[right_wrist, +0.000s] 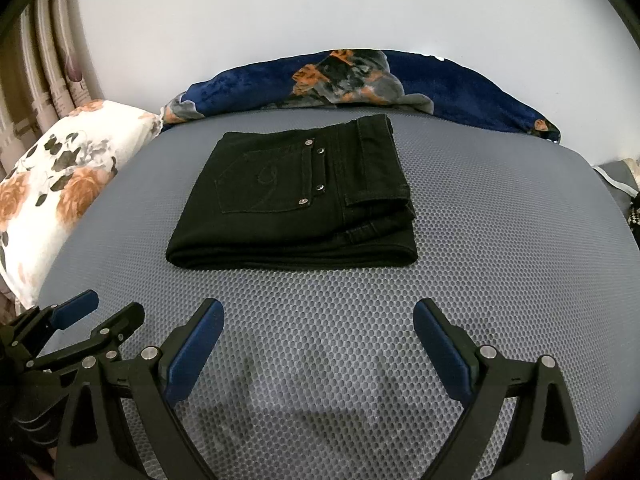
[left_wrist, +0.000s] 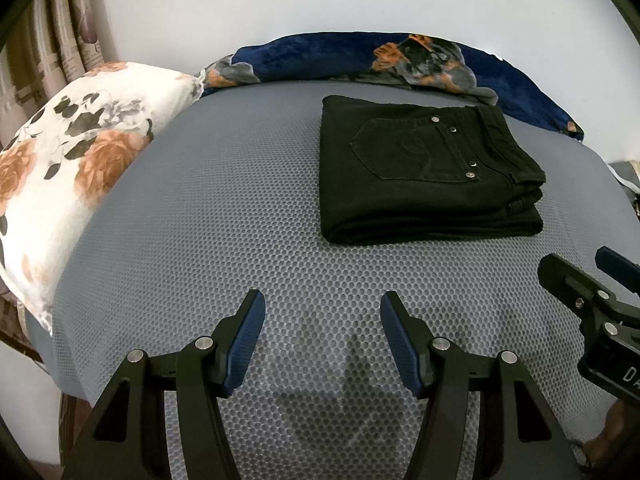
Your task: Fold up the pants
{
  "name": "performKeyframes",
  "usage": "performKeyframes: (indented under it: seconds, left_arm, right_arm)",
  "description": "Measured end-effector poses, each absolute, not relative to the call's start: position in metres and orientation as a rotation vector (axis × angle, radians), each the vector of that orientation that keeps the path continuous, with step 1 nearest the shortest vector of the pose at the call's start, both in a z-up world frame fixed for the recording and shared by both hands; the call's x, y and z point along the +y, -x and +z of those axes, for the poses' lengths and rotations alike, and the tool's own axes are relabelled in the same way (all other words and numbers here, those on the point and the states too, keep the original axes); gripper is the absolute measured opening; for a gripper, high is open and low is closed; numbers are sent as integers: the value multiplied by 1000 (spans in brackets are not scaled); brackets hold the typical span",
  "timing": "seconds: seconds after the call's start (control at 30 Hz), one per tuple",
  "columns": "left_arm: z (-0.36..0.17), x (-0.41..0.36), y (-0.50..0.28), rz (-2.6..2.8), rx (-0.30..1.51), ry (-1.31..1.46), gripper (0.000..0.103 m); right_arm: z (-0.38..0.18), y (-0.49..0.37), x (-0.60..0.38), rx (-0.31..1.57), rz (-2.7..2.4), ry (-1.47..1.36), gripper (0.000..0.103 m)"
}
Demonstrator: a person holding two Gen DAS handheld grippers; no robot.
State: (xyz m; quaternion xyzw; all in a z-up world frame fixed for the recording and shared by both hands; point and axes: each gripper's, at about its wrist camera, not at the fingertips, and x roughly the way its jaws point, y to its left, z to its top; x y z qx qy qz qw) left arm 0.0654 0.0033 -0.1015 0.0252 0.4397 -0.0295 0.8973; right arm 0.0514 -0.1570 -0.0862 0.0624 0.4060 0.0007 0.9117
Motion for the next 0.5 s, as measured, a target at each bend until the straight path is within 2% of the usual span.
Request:
performKeyframes:
  seconds: [0.5]
  left_arm:
    - [-100, 4, -68, -108, 916, -48, 61]
  right_arm:
    - [-82, -44, -158, 835, -44, -123, 94]
